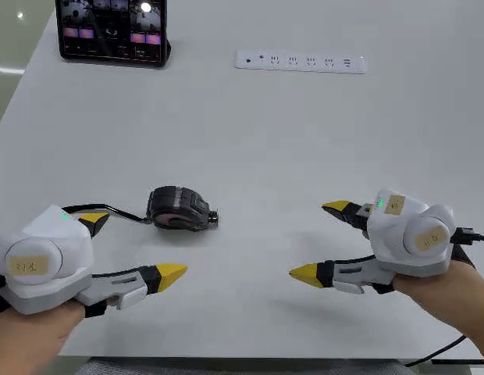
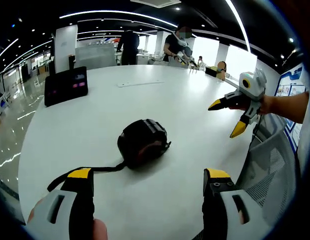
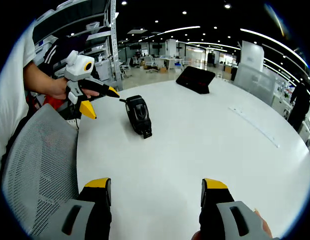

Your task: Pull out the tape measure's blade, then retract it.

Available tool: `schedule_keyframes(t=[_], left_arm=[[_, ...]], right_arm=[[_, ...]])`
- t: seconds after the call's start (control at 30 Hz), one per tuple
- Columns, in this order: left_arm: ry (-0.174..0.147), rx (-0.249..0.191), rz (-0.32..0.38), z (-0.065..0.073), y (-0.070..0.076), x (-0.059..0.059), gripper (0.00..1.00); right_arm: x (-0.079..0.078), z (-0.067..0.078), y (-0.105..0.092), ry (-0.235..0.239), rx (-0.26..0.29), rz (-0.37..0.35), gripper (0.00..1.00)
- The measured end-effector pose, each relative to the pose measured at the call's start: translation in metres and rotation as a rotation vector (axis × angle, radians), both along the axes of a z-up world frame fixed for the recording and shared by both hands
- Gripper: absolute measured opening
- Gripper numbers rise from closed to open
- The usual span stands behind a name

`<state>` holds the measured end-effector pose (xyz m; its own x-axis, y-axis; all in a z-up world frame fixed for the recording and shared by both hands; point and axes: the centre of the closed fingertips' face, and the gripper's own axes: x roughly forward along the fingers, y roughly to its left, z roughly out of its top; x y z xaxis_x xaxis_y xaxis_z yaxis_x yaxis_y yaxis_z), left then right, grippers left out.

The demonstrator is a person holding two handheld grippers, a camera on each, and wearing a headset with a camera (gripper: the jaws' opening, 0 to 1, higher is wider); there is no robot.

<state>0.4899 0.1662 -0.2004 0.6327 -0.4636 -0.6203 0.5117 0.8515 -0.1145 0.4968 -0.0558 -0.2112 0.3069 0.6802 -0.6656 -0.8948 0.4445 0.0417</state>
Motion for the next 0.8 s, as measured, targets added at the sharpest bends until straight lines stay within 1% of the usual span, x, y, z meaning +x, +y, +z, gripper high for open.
schedule_keyframes(t=[0.07,0.13,0.33,0.43,0.53,0.6,0.7,0.8], left_arm=[[0.002,-0.001,-0.011,0.0,0.0,-0.003,0.89],[-0.006,-0.002,-0.023,0.001,0.002,-0.005,0.91],[-0.015,-0.004,-0.052,0.002,0.005,-0.008,0.94],[-0.029,-0.005,-0.068,0.005,0.005,-0.009,0.96],[-0.038,-0.002,-0.095,0.006,0.004,-0.012,0.97],[-0.039,0.002,-0.105,0.006,0.003,-0.013,0.98],[-0.044,-0.004,-0.122,0.008,0.003,-0.015,0.99],[-0.048,0.007,-0.142,0.008,0.005,-0.018,0.98]], right_arm=[[-0.002,0.0,-0.003,-0.001,0.001,-0.004,0.74],[-0.003,0.001,-0.005,0.002,0.008,-0.009,0.76],[-0.008,0.006,-0.008,0.01,0.05,-0.025,0.82],[-0.01,0.008,-0.009,0.017,0.069,-0.032,0.85],[-0.011,0.009,-0.01,0.025,0.083,-0.04,0.86],[-0.012,0.01,-0.01,0.026,0.086,-0.042,0.87],[-0.013,0.012,-0.012,0.029,0.098,-0.049,0.88],[-0.015,0.012,-0.015,0.035,0.101,-0.055,0.88]])
